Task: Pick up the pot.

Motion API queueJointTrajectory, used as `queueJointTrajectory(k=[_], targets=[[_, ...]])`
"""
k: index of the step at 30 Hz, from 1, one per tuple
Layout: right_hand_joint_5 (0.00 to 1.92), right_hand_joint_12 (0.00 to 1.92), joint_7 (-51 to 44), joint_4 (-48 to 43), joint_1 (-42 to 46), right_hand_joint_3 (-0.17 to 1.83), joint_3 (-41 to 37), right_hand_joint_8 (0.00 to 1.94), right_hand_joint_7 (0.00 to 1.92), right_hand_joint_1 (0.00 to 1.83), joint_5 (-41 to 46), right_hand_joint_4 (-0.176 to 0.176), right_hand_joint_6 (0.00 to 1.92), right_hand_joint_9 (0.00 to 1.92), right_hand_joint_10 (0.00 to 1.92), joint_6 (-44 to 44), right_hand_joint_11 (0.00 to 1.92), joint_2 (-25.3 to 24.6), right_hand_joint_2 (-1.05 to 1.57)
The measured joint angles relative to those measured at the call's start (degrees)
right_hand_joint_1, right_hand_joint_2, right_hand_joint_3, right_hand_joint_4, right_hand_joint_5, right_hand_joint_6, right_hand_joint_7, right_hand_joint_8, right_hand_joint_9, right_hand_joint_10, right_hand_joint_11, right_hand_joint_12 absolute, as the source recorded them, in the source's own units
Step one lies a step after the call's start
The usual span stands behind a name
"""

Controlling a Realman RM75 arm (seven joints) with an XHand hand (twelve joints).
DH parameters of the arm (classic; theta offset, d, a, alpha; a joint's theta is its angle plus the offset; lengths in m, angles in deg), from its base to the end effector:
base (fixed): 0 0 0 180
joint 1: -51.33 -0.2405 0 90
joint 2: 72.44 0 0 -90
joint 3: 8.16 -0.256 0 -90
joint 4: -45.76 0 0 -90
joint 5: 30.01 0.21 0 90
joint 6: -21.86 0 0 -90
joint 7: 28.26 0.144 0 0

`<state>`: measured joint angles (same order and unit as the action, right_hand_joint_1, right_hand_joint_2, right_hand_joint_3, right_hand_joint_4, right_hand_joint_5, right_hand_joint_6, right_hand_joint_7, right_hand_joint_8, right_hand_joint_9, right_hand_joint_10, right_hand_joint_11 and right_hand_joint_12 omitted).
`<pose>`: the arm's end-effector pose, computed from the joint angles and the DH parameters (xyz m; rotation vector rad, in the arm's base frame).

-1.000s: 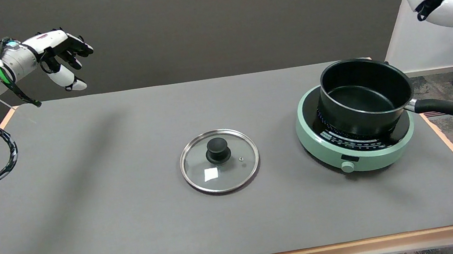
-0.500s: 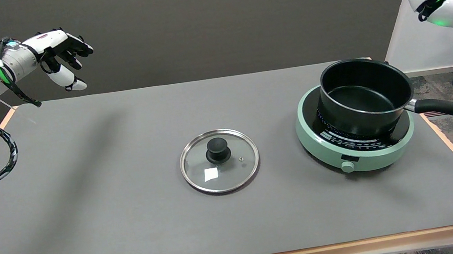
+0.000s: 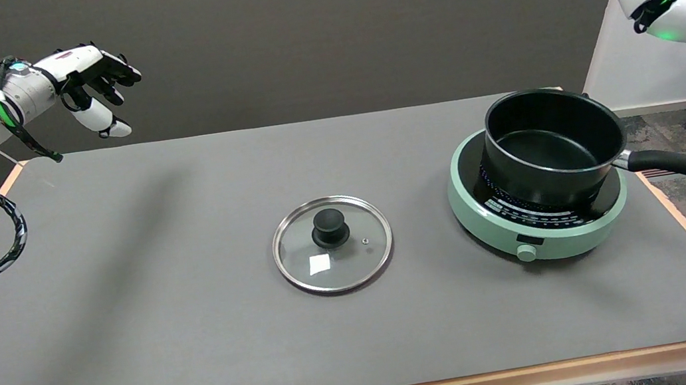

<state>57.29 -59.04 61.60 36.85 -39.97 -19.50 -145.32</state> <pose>-0.0623 -0.2044 0.4458 1.6024 0.2780 1.1406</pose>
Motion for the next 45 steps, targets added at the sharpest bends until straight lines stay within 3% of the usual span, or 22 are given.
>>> queueJointTrajectory(k=[45], targets=[[0.65,1.17,0.00,1.92,-0.60,0.81,-0.29,0.28,0.76,0.77,0.64,0.052,0.34,0.72,0.54,-0.24,0.51,0.05,0.70]])
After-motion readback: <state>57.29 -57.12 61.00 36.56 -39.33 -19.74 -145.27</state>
